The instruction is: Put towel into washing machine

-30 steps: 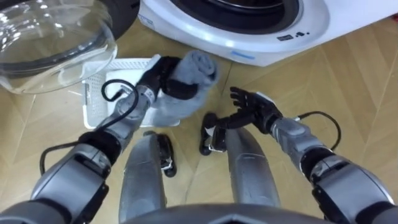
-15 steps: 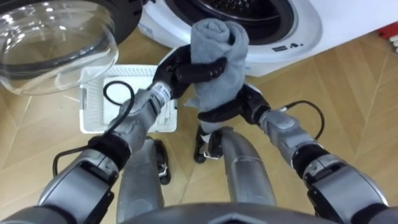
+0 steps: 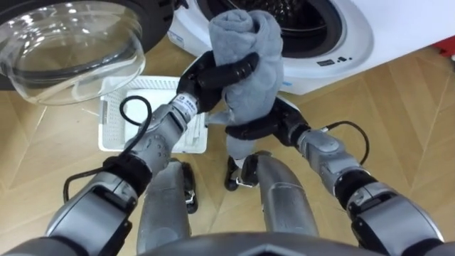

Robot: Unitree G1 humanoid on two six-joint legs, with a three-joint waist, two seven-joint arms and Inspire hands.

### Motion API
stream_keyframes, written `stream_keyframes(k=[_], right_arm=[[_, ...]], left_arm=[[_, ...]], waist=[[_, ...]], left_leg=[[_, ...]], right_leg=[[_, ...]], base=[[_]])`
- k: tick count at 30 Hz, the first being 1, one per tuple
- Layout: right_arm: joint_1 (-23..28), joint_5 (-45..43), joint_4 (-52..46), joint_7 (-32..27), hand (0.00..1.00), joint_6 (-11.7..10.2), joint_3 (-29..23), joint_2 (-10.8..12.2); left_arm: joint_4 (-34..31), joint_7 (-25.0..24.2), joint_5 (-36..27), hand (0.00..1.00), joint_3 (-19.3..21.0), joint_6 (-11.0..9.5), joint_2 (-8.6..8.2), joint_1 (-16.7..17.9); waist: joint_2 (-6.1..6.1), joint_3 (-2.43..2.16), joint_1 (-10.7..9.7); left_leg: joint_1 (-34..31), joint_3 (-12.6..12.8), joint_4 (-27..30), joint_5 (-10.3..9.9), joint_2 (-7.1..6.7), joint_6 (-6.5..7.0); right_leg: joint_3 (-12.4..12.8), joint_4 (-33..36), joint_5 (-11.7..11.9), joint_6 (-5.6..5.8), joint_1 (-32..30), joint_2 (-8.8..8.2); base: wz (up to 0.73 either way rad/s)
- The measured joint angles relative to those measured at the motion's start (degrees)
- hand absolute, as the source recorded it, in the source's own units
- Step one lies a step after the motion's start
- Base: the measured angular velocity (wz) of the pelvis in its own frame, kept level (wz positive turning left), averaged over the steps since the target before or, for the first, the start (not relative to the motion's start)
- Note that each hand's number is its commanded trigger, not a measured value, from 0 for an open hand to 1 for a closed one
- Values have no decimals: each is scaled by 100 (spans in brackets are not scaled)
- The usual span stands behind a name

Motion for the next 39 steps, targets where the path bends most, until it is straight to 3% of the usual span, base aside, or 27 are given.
stream_keyframes(k=[5, 6, 7, 15, 22, 26, 32, 36, 39], right_arm=[[-8, 5, 13, 35, 100, 26, -15, 33], [-6, 2, 13, 35, 100, 34, -19, 32], [9, 0, 14, 42, 100, 52, -17, 34], [159, -23, 31, -168, 100, 110, -35, -10], [227, -6, 222, -408, 100, 335, -50, -156], [302, -47, 319, -584, 100, 458, -62, -206], [343, 289, 574, -649, 100, 597, -311, -263], [308, 683, 684, -634, 100, 777, -615, -333], [308, 1189, 729, -629, 100, 838, -717, -517]], left_arm=[[-1, 0, -178, 100, 43, 0, -40, 13], [-1, 0, -178, 78, 44, 1, -40, 14], [-1, 0, -178, 0, 46, 7, -40, 16], [-11, 0, -264, 0, 45, 36, -40, 177], [-112, 153, -205, 0, 64, 42, -74, 464], [-27, 721, 706, 0, 399, 29, -96, 593], [177, 1628, 2131, 0, 882, 32, -17, 1090], [289, 1913, 2495, 0, 1002, 35, 47, 1326], [428, 2081, 2653, 0, 1072, 54, 7, 1406]], waist=[[0, 1, -15], [0, 1, -14], [1, 1, -14], [7, 5, 27], [59, 27, 350], [118, 57, 554], [246, 49, 749], [249, 48, 812], [247, 49, 886]], left_leg=[[111, -4, -108, 21, -5, -30], [109, -5, -112, 21, -5, -31], [107, -7, -117, 22, -3, -31], [109, -8, -196, 22, -2, -31], [103, -8, -268, 29, -9, -43], [110, -8, -335, 58, -42, -55], [167, -3, -502, 154, -147, -48], [168, -34, -612, 246, -249, -33], [145, -59, -612, 277, -321, 8]], right_leg=[[-18, -113, 0, -5, 118, 14], [-21, -118, 0, -5, 118, 14], [-23, -128, 1, -7, 118, 18], [-26, -204, 7, 1, 120, 34], [-64, -161, 5, 1, 96, 18], [-70, -174, 5, 0, 90, -6], [-72, -197, 3, 0, 100, -97], [-106, -204, -8, 2, 98, -197], [-151, -188, -38, 24, 89, -297]], base=[[0], [0], [0], [0], [0], [0], [6], [16], [14]])
